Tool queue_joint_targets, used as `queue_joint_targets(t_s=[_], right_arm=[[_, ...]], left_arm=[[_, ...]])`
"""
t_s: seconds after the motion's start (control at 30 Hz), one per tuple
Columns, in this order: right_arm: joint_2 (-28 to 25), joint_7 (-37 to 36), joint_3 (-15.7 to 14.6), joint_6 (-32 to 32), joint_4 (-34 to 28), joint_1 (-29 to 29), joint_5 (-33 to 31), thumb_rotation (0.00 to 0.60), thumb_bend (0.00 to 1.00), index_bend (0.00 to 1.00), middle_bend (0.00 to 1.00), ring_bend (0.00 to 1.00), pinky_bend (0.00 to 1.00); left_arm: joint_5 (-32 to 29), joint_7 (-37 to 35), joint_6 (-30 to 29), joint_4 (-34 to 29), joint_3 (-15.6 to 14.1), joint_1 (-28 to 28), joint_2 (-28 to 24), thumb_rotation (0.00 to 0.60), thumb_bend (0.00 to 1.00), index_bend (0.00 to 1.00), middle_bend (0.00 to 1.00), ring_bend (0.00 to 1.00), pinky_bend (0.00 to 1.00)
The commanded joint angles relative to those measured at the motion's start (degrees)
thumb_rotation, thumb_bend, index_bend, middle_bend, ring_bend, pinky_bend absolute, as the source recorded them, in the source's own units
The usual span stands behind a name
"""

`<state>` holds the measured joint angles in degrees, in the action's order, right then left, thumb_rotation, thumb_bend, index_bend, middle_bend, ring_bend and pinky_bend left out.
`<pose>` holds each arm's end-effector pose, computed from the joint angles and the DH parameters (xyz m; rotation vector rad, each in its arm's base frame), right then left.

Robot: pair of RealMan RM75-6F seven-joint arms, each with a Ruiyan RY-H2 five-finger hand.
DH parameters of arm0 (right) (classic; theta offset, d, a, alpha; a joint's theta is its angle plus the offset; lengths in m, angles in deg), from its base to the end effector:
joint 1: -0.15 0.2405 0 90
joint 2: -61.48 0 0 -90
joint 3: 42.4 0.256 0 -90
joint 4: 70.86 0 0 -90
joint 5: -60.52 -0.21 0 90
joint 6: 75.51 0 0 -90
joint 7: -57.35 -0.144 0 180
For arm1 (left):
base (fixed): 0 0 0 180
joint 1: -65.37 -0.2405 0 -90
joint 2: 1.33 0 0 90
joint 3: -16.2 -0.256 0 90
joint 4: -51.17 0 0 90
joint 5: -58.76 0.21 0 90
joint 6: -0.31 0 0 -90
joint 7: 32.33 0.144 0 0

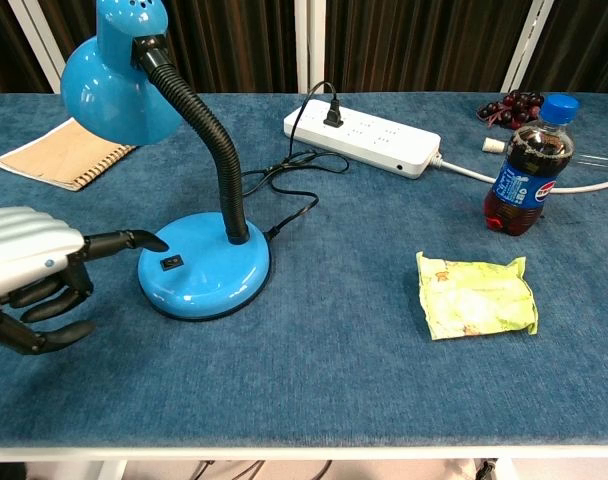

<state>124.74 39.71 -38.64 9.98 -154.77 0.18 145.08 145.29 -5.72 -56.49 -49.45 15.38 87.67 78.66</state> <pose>-0.3555 -0.1571 0.1859 1.2268 -1.0409 0.9642 -0.1933 0.2049 -0.0056 -2.1123 -0.8751 -0.8058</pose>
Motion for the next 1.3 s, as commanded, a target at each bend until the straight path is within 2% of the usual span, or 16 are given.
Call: queue_joint_targets(t_s=[0.03,0.3,1.13,1.23,1.3], right_arm=[[-0.03,-0.08,-0.04,0.06,-0.05,-0.01,0.13,0.600,0.05,0.00,0.00,0.00,0.00],[-0.01,-0.22,0.08,0.12,-0.02,-0.07,-0.13,0.600,0.05,0.00,0.00,0.00,0.00],[0.03,-0.26,0.11,-0.89,0.20,0.03,-0.99,0.600,0.05,0.00,0.00,0.00,0.00],[-0.05,-0.26,0.06,-1.12,0.15,0.07,-1.04,0.600,0.05,0.00,0.00,0.00,0.00],[-0.10,-0.22,0.02,-1.31,0.14,0.10,-1.09,0.600,0.05,0.00,0.00,0.00,0.00]], left_arm=[[-0.96,-0.13,-0.28,1.42,0.13,0.26,1.18,0.600,0.41,0.11,0.83,0.78,0.83],[-1.58,0.17,-0.89,3.66,0.02,1.19,2.40,0.600,0.41,0.11,0.83,0.78,0.83],[-4.07,1.16,-0.88,4.57,-2.01,2.62,3.32,0.600,0.41,0.12,0.83,0.78,0.83],[-4.48,1.23,-0.90,4.64,-2.08,2.74,3.38,0.600,0.41,0.14,0.83,0.78,0.83],[-4.53,1.25,-1.23,4.64,-2.12,2.72,3.42,0.600,0.41,0.18,0.83,0.79,0.83]])
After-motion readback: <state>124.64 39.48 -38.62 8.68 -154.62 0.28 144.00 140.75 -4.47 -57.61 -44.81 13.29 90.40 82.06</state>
